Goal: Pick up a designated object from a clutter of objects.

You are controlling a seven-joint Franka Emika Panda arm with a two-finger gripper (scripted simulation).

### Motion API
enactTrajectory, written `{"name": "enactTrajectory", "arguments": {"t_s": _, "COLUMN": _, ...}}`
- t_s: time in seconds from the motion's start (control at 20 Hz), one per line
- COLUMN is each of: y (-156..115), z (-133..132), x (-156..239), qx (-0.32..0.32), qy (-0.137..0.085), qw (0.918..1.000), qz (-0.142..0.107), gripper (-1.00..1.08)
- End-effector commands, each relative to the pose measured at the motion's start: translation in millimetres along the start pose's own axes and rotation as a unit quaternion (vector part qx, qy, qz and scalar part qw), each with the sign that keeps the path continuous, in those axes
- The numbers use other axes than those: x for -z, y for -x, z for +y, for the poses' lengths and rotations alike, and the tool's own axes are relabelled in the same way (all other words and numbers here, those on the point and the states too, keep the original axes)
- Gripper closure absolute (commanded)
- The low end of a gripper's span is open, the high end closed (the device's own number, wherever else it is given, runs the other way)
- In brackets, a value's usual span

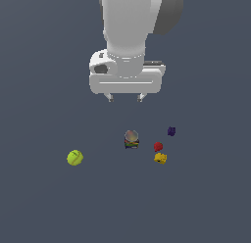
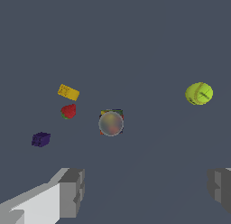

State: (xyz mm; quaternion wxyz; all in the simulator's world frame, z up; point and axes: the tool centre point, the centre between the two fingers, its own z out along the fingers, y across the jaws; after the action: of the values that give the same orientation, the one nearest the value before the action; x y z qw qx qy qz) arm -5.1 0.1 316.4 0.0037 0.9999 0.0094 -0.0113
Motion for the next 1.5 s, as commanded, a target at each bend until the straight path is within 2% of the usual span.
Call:
{"name": "enactTrajectory", "arguments": {"t_s": 0.0, "y": 0.0, "z": 0.0, "x": 0.0, "qx": 0.0, "qy": 0.0, "qw": 1.0, "qz": 0.0, "gripper": -0.92}}
{"name": "enactTrajectory", "arguments": {"t_s": 0.45, "y": -4.0, "z": 6.4, "x": 17.1, "qx": 0.02, "qy": 0.015, "qw": 0.9996, "qz": 0.012, "gripper": -0.92}}
{"name": "enactTrajectory", "arguments": {"t_s": 0.8, "y": -5.7, "z": 0.6, "x": 10.7, "qx": 0.017, "qy": 0.015, "qw": 0.9997, "qz": 0.012, "gripper": -0.92}}
{"name": "enactTrajectory", "arguments": {"t_s": 1.15, "y": -12.4, "z": -25.7, "x": -16.7, "qx": 0.004, "qy": 0.016, "qw": 0.9998, "qz": 0.013, "gripper": -0.92}}
{"name": "enactTrajectory", "arguments": {"t_s": 1.45, "y": -16.8, "z": -65.6, "x": -57.0, "qx": -0.015, "qy": 0.017, "qw": 0.9996, "qz": 0.014, "gripper": -0.92}}
